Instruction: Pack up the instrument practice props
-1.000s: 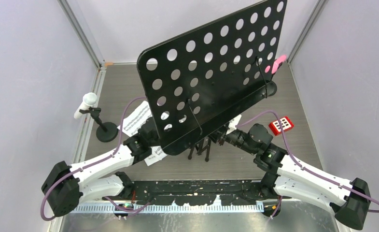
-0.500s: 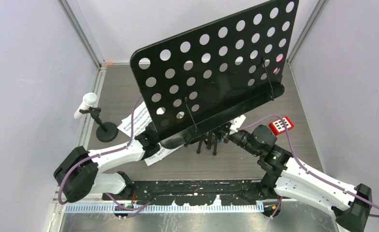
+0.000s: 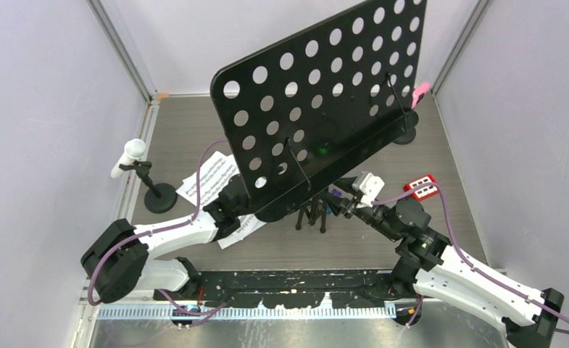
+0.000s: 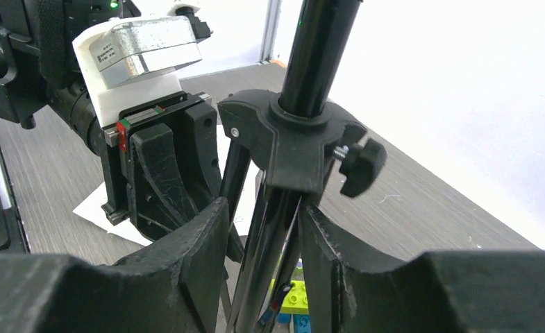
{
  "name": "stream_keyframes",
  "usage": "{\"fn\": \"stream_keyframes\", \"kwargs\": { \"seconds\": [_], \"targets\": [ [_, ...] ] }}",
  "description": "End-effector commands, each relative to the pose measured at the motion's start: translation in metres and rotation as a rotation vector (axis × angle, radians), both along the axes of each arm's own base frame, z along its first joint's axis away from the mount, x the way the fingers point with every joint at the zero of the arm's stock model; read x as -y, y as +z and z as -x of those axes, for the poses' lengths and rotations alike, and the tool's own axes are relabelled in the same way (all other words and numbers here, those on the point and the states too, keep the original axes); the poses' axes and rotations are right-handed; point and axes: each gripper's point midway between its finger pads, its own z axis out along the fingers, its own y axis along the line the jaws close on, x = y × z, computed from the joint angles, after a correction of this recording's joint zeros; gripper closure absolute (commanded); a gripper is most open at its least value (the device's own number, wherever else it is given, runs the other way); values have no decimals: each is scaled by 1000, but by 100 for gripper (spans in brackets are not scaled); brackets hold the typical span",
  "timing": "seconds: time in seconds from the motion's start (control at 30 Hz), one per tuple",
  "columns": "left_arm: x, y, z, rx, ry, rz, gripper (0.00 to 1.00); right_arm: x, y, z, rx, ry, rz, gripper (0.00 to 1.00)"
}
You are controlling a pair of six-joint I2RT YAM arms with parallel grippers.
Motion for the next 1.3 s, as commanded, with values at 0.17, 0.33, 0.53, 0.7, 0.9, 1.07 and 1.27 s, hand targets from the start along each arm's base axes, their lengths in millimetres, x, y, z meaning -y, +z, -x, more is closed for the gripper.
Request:
{"fn": "stream_keyframes", "kwargs": {
  "seconds": [0.17, 0.33, 0.53, 0.7, 0.9, 1.07, 1.27],
  "targets": [
    [-3, 5, -9, 17, 37, -7, 100, 28, 3, 3, -33, -91, -102, 31],
    [1, 6, -5, 11, 0, -12, 100, 28, 12, -2, -52, -111, -224, 0],
    [4, 8, -6, 12, -6, -10, 100, 11, 23, -7, -80, -71, -321, 0],
    [4, 8, -5, 12, -9, -7, 100, -2, 15, -25, -90, -108, -346, 0],
    [6, 7, -3, 7, -29, -13, 100, -14, 0, -41, -70, -135, -317, 0],
    [8, 2, 2, -4, -57, -22, 100, -11, -4, -47, -39, -173, -313, 7],
    [7, -4, 4, -22, -60, -38, 94, -18, -7, -41, -11, -125, -249, 28]
  ]
}}
